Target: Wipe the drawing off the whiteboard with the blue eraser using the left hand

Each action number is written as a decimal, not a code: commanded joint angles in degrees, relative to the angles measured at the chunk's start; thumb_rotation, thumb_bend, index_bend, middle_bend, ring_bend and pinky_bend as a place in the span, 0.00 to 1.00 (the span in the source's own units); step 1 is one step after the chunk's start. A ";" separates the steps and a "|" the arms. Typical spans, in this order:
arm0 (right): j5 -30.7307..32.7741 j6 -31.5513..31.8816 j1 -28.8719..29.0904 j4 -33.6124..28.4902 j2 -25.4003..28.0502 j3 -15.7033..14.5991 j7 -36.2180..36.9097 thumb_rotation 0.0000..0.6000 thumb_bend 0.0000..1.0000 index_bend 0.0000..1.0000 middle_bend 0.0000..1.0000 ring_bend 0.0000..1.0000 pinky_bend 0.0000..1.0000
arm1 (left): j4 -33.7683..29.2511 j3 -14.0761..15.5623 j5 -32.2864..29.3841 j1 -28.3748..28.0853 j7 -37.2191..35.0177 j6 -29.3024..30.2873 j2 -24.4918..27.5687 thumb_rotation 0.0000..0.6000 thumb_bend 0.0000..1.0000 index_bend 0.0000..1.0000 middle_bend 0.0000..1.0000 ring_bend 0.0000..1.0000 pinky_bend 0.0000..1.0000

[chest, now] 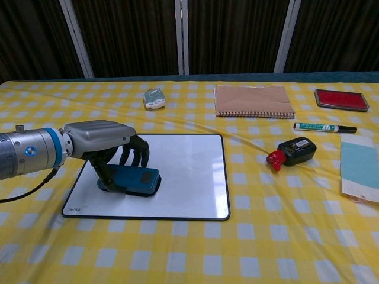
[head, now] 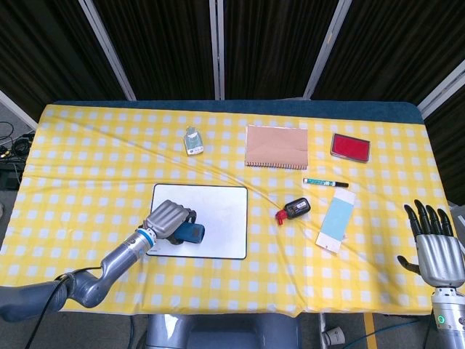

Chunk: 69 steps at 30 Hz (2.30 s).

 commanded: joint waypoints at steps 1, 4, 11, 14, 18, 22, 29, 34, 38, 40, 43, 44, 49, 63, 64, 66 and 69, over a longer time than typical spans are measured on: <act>0.06 -0.05 0.04 -0.01 -0.01 0.02 -0.05 1.00 0.00 0.00 0.00 0.00 0.00 | 1.65 -0.14 -0.72 -0.13 -0.06 0.05 0.05 1.00 0.31 0.58 0.45 0.48 0.58; 0.25 -0.14 0.08 0.05 -0.03 0.02 -0.11 1.00 0.00 0.00 0.00 0.00 0.00 | 4.86 -0.56 -0.82 -0.16 -1.53 0.40 -0.21 1.00 0.31 0.58 0.46 0.48 0.58; 0.46 -0.24 0.14 -0.09 0.05 0.01 -0.23 1.00 0.00 0.00 0.00 0.00 0.00 | 8.38 -0.37 0.78 -0.48 -5.37 0.05 -0.65 1.00 0.31 0.59 0.46 0.48 0.58; 0.63 -0.30 0.16 -0.13 0.04 0.01 -0.40 1.00 0.00 0.00 0.00 0.00 0.00 | 7.19 0.21 2.14 -0.59 -6.11 0.30 -0.83 1.00 0.31 0.59 0.46 0.48 0.58; 0.68 -0.31 0.20 -0.22 0.01 -0.02 -0.55 1.00 0.00 0.00 0.00 0.00 0.00 | 4.95 1.20 3.80 -0.79 -6.46 0.32 -0.97 1.00 0.31 0.59 0.46 0.48 0.58; 0.76 -0.33 0.19 -0.21 -0.02 -0.07 -0.68 1.00 0.00 0.00 0.00 0.00 0.00 | 2.56 2.19 4.87 -0.83 -5.44 0.66 -1.14 1.00 0.31 0.59 0.46 0.48 0.59; 0.89 -0.30 0.12 -0.12 -0.03 -0.18 -0.80 1.00 0.00 0.00 0.00 0.00 0.00 | 0.96 2.36 3.83 -0.82 -2.90 1.19 -1.98 1.00 0.31 0.59 0.46 0.49 0.59; 1.04 -0.19 0.01 -0.08 0.06 -0.17 -0.65 1.00 0.00 0.00 0.00 0.00 0.00 | 2.89 1.80 1.89 -1.04 -3.01 0.33 -2.32 1.00 0.31 0.59 0.46 0.49 0.59; 1.13 -0.25 0.00 0.00 0.08 -0.20 -0.63 1.00 0.00 0.00 0.00 0.00 0.00 | 5.46 1.06 -0.11 -1.06 -3.00 -0.05 -2.35 1.00 0.31 0.59 0.46 0.49 0.59; 1.16 -0.27 0.01 -0.01 0.07 -0.20 -0.67 1.00 0.00 0.00 0.00 0.00 0.00 | 6.55 0.70 -0.89 -0.97 -3.42 -0.16 -2.05 1.00 0.31 0.59 0.46 0.49 0.59; 1.12 -0.39 0.11 -0.07 0.01 -0.24 -0.83 1.00 0.00 0.00 0.00 0.00 0.00 | 8.05 -0.53 -2.08 -0.42 -5.49 0.43 -0.73 1.00 0.31 0.59 0.46 0.49 0.59; 1.12 -0.40 0.12 -0.10 0.00 -0.25 -0.88 1.00 0.00 0.00 0.00 0.00 0.00 | 7.95 -0.59 -1.89 -0.38 -6.04 0.40 -0.27 1.00 0.31 0.59 0.46 0.49 0.59; 0.89 -0.33 0.17 -0.35 -0.02 -0.33 -1.08 1.00 0.00 0.00 0.00 0.00 0.00 | 7.12 -1.13 -1.51 0.07 -7.69 1.17 2.66 1.00 0.31 0.59 0.46 0.49 0.59; 0.13 -0.07 0.13 -0.93 0.25 -0.66 -0.96 1.00 0.00 0.00 0.00 0.00 0.00 | 9.82 1.80 -0.40 4.89 -13.31 2.13 8.71 1.00 0.31 0.59 0.46 0.49 0.59; 0.13 -0.15 0.15 -0.92 0.22 -0.70 -0.99 1.00 0.00 0.00 0.00 0.00 0.00 | 11.16 2.38 0.05 5.41 -14.39 1.90 8.28 1.00 0.31 0.59 0.46 0.49 0.59; 0.15 -0.31 0.23 -0.92 0.17 -0.73 -1.09 1.00 0.00 0.00 0.00 0.00 0.00 | 13.04 2.78 0.93 5.94 -16.56 1.78 7.53 1.00 0.31 0.59 0.46 0.49 0.59; 0.20 -0.42 0.30 -0.97 0.11 -0.72 -1.22 1.00 0.00 0.00 0.00 0.00 0.00 | 14.39 3.10 2.72 6.33 -20.23 1.82 7.03 1.00 0.18 0.46 0.31 0.36 0.49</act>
